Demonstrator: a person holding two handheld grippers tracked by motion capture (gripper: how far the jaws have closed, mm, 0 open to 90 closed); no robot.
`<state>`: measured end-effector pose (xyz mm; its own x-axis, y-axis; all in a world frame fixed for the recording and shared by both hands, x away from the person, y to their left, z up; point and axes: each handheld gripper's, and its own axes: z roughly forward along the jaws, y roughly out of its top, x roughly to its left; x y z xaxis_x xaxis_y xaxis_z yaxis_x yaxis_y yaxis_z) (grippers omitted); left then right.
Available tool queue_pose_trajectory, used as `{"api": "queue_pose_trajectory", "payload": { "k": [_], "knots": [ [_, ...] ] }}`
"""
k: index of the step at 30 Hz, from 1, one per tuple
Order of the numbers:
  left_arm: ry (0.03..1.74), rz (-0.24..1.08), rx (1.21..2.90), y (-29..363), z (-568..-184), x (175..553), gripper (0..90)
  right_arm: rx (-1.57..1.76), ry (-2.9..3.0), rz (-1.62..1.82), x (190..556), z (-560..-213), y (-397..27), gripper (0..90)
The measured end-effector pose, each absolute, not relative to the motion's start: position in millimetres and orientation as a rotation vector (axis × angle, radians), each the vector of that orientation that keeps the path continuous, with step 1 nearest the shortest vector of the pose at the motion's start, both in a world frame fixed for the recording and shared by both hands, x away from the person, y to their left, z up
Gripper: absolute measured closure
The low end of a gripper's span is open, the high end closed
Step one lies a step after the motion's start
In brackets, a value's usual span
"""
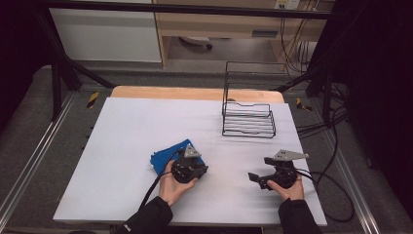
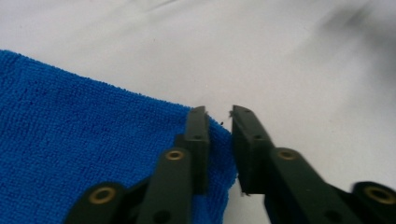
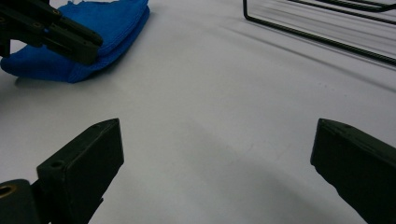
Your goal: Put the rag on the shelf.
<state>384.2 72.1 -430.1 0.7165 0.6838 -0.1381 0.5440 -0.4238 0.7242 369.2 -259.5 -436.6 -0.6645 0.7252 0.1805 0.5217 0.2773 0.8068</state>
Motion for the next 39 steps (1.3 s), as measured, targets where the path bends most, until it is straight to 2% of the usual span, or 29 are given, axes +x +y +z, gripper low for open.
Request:
{"api": "queue_pose_trajectory", "payload": {
  "k": [2,3,4,10,11,13,14,20,27,39],
  "knots": [
    [0.915,0.233,2.132,75,-428,384,69.8,1.160,2.320,1.334,369,-437,-259,3.8],
    [0.900,0.249,2.136,78,-425,383,62.0,1.157,2.320,1.330,369,-436,-257,4.6],
    [0.891,0.255,2.138,82,-422,383,62.0,1.157,2.320,1.330,369,-436,-257,4.6],
    [0.864,0.290,2.119,120,-405,384,39.2,1.176,2.295,1.327,370,-433,-250,8.4],
    [0.867,0.301,2.118,127,-402,384,39.2,1.176,2.295,1.327,370,-433,-250,8.4],
    [0.867,0.324,2.116,142,-400,384,31.3,1.179,2.285,1.310,371,-431,-243,11.2],
    [0.876,0.330,2.112,150,-399,383,31.3,1.179,2.285,1.310,371,-431,-243,11.2],
    [0.940,0.363,2.069,194,-402,381,18.4,1.191,2.301,1.279,374,-429,-215,13.9],
    [0.994,0.361,2.040,235,-412,376,12.1,1.170,2.331,1.288,375,-428,-188,18.9],
    [1.034,0.388,2.014,271,-426,368,9.8,1.205,2.393,1.282,379,-441,-124,46.1]
  ]
}}
